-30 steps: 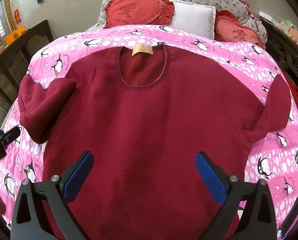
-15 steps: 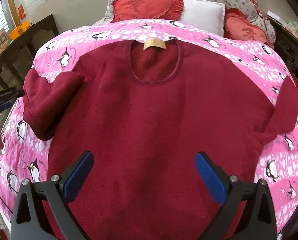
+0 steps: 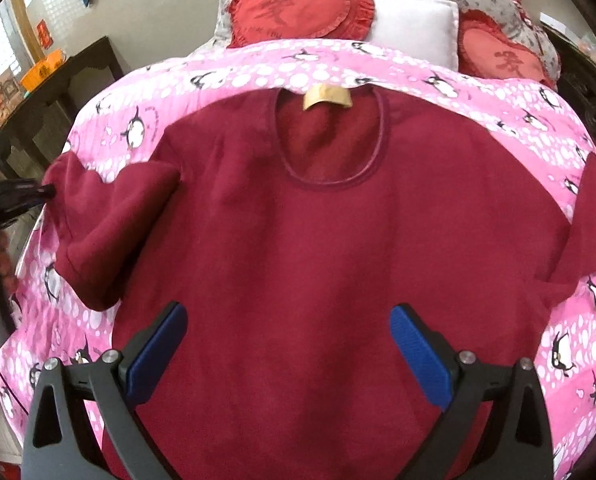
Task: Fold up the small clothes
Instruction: 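Grasp the sweater sleeve nearest the left gripper and lift it, then fold the held sleeve across the sweater chest with the left gripper, release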
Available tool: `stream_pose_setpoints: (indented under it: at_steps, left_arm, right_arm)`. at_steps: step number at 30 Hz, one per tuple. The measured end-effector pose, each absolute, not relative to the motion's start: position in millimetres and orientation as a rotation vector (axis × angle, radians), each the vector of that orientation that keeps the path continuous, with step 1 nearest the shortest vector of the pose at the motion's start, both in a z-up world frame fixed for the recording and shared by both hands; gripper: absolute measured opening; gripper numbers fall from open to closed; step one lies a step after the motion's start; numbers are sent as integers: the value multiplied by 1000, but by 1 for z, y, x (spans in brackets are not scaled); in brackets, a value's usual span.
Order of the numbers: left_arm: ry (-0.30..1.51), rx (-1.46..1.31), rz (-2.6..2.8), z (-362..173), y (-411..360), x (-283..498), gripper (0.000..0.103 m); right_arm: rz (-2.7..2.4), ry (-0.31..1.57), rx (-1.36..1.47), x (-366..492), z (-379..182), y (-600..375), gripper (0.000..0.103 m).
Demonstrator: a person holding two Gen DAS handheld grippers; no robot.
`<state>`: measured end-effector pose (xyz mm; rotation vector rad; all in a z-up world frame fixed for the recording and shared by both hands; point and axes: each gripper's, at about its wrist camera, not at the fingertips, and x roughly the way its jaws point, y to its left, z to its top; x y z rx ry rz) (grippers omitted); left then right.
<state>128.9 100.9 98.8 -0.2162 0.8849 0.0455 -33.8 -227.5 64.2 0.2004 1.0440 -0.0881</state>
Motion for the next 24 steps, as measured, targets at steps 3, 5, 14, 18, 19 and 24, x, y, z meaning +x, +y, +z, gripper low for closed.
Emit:
stream_pose_setpoints:
  at_steps: [3, 5, 14, 18, 19, 24]
  left_arm:
    - [842, -204, -11, 137, 82, 104, 0]
    - [797, -196, -84, 163, 62, 82, 0]
    - [713, -56, -343, 218, -47, 16, 0]
    - [770, -45, -490, 194, -111, -7, 0]
    - [796, -40, -526, 181, -131, -11, 0]
    - [906, -29, -727, 118, -202, -27, 3]
  right_arm:
    - [-91, 1018, 214, -39, 73, -242, 103]
    - [-105, 995, 221, -46, 79, -253, 103]
    - [-163, 928, 322, -87, 100, -310, 103]
    - [-206, 914, 325, -102, 101, -332, 103]
    - [-224, 918, 332, -106, 100, -341, 103]
    - [-292, 944, 341, -120, 90, -371, 103]
